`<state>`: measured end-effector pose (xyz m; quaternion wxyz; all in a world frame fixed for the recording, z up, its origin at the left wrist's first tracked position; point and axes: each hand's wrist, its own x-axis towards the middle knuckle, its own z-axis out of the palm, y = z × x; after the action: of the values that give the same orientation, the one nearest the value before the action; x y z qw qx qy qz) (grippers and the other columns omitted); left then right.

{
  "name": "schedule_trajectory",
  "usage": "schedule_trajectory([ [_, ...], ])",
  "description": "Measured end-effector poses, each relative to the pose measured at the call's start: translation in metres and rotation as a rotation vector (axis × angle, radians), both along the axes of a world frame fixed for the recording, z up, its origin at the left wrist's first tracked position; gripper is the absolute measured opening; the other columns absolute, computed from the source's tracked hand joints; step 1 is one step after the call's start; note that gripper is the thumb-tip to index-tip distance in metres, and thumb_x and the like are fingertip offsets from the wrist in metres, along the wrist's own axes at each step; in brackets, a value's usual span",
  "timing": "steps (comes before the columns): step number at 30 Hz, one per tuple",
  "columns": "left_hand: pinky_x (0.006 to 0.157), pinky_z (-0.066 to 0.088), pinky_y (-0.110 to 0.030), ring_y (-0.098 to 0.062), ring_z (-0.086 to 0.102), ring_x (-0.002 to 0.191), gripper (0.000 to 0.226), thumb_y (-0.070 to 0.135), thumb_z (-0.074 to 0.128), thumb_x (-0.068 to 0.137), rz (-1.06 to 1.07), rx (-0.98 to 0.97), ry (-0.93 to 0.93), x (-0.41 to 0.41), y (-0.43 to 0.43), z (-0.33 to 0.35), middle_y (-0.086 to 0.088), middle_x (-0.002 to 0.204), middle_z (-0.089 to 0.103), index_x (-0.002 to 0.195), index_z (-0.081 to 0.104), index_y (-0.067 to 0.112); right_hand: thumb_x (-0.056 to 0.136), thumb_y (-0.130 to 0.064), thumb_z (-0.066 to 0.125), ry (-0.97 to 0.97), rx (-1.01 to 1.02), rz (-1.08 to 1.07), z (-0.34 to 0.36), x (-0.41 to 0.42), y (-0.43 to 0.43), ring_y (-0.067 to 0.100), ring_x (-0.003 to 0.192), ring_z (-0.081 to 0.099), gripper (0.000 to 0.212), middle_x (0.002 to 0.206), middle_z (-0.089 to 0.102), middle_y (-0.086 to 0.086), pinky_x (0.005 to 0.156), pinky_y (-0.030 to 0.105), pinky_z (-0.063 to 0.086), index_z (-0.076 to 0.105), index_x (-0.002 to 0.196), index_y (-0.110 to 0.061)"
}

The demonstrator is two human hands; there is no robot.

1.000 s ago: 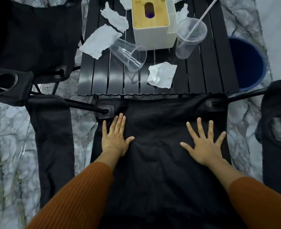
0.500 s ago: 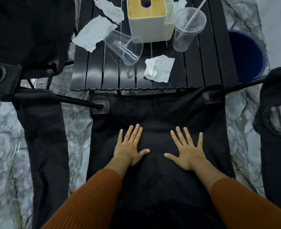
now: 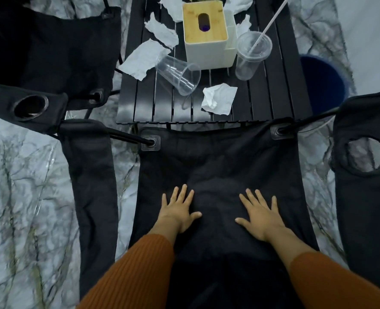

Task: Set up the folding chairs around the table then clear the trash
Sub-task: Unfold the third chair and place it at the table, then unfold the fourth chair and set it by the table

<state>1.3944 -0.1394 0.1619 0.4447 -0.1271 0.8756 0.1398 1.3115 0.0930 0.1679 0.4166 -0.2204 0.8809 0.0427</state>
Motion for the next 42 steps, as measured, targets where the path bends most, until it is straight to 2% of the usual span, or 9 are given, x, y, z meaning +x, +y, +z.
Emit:
schedule_trajectory([
  [3, 0.122, 0.000, -0.049, -0.023, -0.009, 0.150, 0.071, 0.050, 0.037, 0.097, 0.059, 0.050, 0.002, -0.013, 0.001, 0.043, -0.004, 0.163, -0.003, 0.154, 0.004, 0.022, 0.097, -0.044, 0.044, -0.017, -0.084, -0.128, 0.039, -0.002, -0.008, 0.023, 0.149, 0.006, 0.067, 0.161, 0.015, 0.002, 0.122, 0.047, 0.007, 0.014, 0.152, -0.020],
  [7, 0.122, 0.008, -0.047, -0.025, 0.003, 0.151, 0.066, 0.044, 0.043, 0.097, 0.136, 0.064, 0.097, -0.023, -0.001, 0.116, -0.007, 0.162, 0.012, 0.152, 0.017, 0.017, 0.095, -0.038, 0.050, 0.040, -0.201, -0.192, 0.103, -0.006, -0.014, 0.024, 0.140, 0.031, 0.057, 0.151, 0.037, 0.005, 0.117, 0.042, 0.026, 0.033, 0.146, -0.017],
  [15, 0.122, 0.012, -0.047, -0.026, 0.010, 0.150, 0.063, 0.044, 0.041, 0.098, 0.160, -0.019, 0.297, -0.008, -0.008, 0.276, -0.007, 0.160, 0.021, 0.151, 0.023, 0.015, 0.094, -0.037, 0.051, 0.211, -0.324, -0.116, 0.252, -0.008, -0.029, 0.029, 0.135, 0.039, 0.055, 0.146, 0.044, 0.009, 0.111, 0.044, 0.034, 0.038, 0.142, -0.015],
  [22, 0.120, 0.013, -0.049, -0.026, 0.014, 0.149, 0.060, 0.046, 0.039, 0.098, 0.229, -0.095, 0.458, 0.065, -0.012, 0.386, -0.008, 0.159, 0.023, 0.149, 0.029, 0.014, 0.092, -0.037, 0.055, 0.266, -0.469, -0.102, 0.366, 0.040, -0.049, 0.032, 0.130, 0.046, 0.056, 0.143, 0.049, 0.012, 0.104, 0.045, 0.042, 0.041, 0.141, -0.013],
  [26, 0.121, 0.014, -0.049, -0.026, 0.011, 0.150, 0.061, 0.047, 0.039, 0.098, 0.320, -0.109, 0.481, 0.116, -0.021, 0.415, -0.008, 0.160, 0.019, 0.149, 0.028, 0.014, 0.092, -0.036, 0.055, 0.245, -0.514, -0.083, 0.403, 0.084, -0.066, 0.033, 0.128, 0.047, 0.054, 0.141, 0.049, 0.011, 0.102, 0.047, 0.044, 0.042, 0.139, -0.013],
  [35, 0.120, 0.019, -0.042, -0.026, 0.013, 0.149, 0.067, 0.046, 0.042, 0.097, 0.534, -0.132, 0.445, 0.230, -0.070, 0.420, -0.009, 0.162, 0.013, 0.151, 0.023, 0.010, 0.094, -0.034, 0.054, 0.185, -0.480, 0.036, 0.422, 0.155, -0.115, 0.033, 0.130, 0.045, 0.056, 0.144, 0.045, 0.011, 0.102, 0.048, 0.043, 0.037, 0.143, -0.013],
  [40, 0.117, 0.026, -0.045, -0.030, 0.027, 0.144, 0.066, 0.045, 0.046, 0.096, 0.589, -0.124, 0.467, 0.254, -0.121, 0.424, -0.014, 0.157, 0.026, 0.148, 0.027, 0.009, 0.093, -0.033, 0.055, 0.230, -0.516, 0.037, 0.426, 0.169, -0.168, 0.035, 0.126, 0.047, 0.050, 0.138, 0.050, 0.014, 0.099, 0.047, 0.045, 0.043, 0.137, -0.013],
  [42, 0.117, 0.027, -0.043, -0.030, 0.027, 0.144, 0.067, 0.045, 0.045, 0.097, 0.582, -0.115, 0.476, 0.257, -0.146, 0.430, -0.013, 0.157, 0.025, 0.149, 0.025, 0.009, 0.092, -0.032, 0.055, 0.231, -0.536, 0.018, 0.427, 0.172, -0.195, 0.035, 0.122, 0.050, 0.046, 0.134, 0.053, 0.014, 0.097, 0.046, 0.046, 0.047, 0.132, -0.011],
])
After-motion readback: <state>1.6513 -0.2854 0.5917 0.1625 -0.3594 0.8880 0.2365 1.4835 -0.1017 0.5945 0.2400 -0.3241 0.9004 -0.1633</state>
